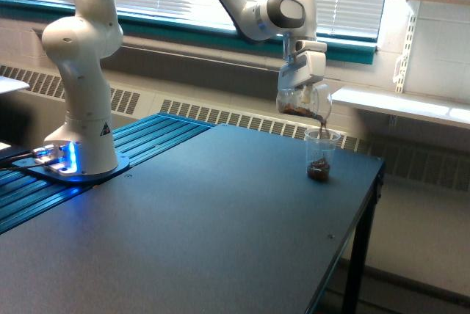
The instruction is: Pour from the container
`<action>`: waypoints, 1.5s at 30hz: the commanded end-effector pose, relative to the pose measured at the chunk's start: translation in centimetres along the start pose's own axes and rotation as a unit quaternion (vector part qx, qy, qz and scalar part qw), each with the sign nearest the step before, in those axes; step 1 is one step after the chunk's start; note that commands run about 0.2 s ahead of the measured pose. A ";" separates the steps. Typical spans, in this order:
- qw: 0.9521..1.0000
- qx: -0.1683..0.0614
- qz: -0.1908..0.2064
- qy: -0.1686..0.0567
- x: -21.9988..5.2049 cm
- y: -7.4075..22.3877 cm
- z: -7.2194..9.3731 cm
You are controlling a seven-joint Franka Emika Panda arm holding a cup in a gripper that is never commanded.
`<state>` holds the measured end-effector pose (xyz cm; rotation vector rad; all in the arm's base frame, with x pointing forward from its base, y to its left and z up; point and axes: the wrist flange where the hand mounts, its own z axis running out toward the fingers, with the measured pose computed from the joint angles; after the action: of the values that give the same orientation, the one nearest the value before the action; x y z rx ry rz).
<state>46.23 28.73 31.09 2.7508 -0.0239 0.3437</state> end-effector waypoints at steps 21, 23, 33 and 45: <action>0.999 -0.033 -0.039 -0.004 0.6 -1.1 -1.2; 0.999 -0.034 -0.041 -0.005 0.7 -1.2 -1.2; 0.998 -0.044 -0.051 -0.010 1.0 -1.4 -1.2; 0.997 -0.055 -0.058 -0.016 1.2 -1.6 -1.5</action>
<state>47.23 30.18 31.94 2.6482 0.0639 0.2627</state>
